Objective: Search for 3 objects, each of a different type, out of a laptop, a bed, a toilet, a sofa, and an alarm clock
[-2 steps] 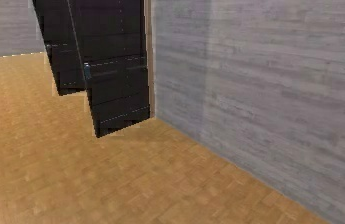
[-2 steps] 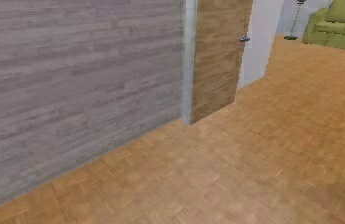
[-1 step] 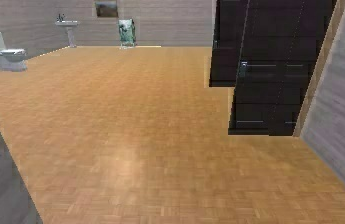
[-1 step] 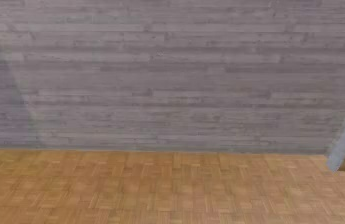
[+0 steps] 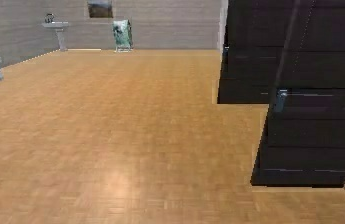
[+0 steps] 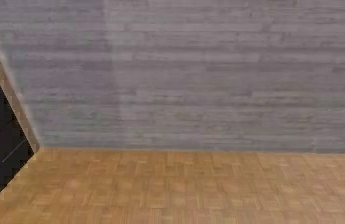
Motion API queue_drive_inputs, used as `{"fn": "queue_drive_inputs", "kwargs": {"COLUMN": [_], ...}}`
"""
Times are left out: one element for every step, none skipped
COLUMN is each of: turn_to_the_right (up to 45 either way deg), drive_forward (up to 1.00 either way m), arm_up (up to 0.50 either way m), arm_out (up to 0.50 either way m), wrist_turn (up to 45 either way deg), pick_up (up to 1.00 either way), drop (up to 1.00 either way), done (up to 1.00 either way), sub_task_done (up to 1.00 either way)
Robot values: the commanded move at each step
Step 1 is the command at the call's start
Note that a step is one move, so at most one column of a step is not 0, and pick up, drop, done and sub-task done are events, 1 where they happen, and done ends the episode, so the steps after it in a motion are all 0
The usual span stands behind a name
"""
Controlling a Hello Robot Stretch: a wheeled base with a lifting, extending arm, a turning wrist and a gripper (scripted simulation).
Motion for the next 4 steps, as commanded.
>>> {"fn": "queue_drive_inputs", "kwargs": {"turn_to_the_right": [-39.0, 0.0, 0.0, 0.0], "drive_forward": [0.00, 1.00, 1.00, 1.00], "arm_up": [0.00, 0.00, 0.00, 0.00], "arm_out": [0.00, 0.00, 0.00, 0.00], "wrist_turn": [0.0, 0.0, 0.0, 0.0], "pick_up": [0.00, 0.00, 0.00, 0.00], "drop": [0.00, 0.00, 0.00, 0.00], "done": [0.00, 0.00, 0.00, 0.00], "sub_task_done": [0.00, 0.00, 0.00, 0.00]}}
